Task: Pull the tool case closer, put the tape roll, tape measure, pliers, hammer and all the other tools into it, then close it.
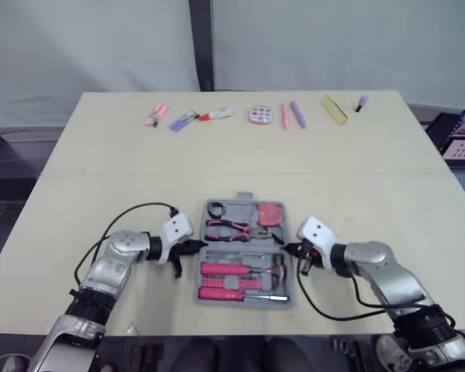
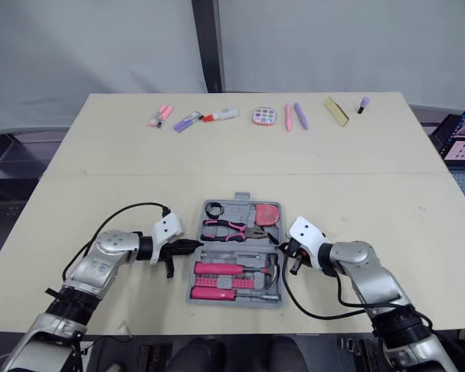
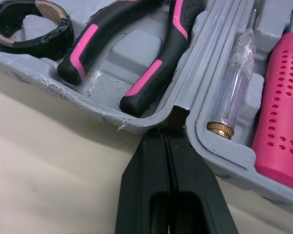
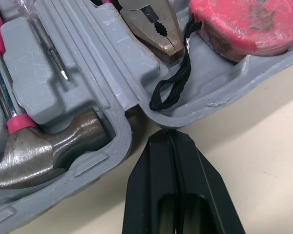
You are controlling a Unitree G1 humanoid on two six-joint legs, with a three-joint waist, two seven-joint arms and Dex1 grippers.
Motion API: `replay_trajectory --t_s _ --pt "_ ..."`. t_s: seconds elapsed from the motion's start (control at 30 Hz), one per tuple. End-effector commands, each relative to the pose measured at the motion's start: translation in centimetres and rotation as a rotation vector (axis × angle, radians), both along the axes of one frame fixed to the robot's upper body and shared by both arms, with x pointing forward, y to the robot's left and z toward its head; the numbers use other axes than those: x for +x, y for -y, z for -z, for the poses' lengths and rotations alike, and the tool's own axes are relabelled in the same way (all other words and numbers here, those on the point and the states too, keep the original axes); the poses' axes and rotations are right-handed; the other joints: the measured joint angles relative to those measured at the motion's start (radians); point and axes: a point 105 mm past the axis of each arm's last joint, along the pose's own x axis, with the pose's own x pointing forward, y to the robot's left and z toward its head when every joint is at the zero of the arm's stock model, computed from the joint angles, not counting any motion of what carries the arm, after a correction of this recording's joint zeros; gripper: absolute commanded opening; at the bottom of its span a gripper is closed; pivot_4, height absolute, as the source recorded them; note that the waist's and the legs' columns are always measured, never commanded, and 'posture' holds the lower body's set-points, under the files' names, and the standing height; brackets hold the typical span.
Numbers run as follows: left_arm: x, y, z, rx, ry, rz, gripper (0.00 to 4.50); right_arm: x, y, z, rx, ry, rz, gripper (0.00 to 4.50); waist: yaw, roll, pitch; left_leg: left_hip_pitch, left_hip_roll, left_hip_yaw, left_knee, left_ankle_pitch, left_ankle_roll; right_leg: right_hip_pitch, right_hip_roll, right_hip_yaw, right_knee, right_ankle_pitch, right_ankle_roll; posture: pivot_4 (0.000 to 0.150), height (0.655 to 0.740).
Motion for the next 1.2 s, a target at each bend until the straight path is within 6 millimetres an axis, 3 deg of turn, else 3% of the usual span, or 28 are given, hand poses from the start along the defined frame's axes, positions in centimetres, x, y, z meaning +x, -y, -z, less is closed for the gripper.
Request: replay_trajectory --t_s 0.03,1.2 --pt "-0.7 1.1 0.9 0.005 -0.028 0.044 0.0 -0.1 -0.8 -0.7 0.016 0.015 -0.051 0.02 0.0 0.0 0.0 0.0 0.0 0.0 0.0 0.0 0.0 0.0 0.0 0.0 0.0 0.0 0.0 0.15 0.74" --pt "-5.7 3.1 1.0 -0.031 -0.119 0.113 0.0 -4.0 -1.7 -1.0 0.017 -0.06 -0.184 0.02 -0.003 0.0 0.0 0.0 0.0 0.0 -0.003 0.0 0.0 0.001 0.0 0.001 -0.008 0.0 0.0 0.15 0.74"
